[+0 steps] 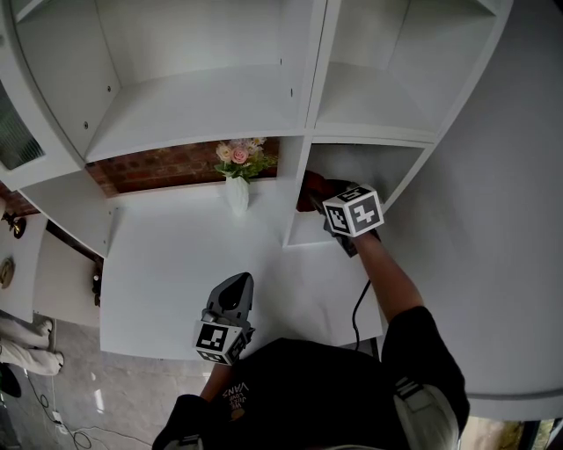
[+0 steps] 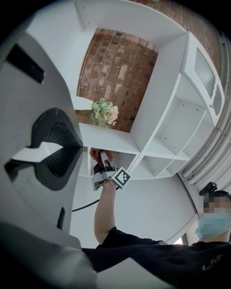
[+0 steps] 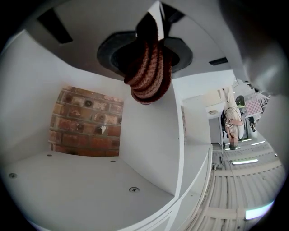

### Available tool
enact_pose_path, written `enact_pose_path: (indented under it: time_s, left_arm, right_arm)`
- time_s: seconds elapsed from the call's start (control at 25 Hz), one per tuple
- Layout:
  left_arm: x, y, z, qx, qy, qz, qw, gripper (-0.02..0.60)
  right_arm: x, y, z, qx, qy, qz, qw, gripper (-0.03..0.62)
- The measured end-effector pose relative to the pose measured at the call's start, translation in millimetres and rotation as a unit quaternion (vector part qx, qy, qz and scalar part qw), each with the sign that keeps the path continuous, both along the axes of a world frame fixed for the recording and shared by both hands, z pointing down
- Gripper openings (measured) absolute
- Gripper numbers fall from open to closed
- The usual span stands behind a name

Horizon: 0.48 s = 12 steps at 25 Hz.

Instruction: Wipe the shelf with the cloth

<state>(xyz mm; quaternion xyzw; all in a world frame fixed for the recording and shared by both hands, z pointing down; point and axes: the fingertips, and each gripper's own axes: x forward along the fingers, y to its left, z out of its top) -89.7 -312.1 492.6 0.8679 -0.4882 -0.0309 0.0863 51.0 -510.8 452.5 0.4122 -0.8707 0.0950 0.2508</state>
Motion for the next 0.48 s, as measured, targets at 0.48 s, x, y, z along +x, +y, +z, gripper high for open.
enact_pose_path:
  time_s: [0.48]
  left_arm:
    - [12.5, -0.1, -0.4, -0.001, -0.002, 0.017, 0.9998, 0.007]
  right_arm:
    - [52.2, -1.6, 13.7, 0.032, 0.100, 0.039, 0.994, 0.098]
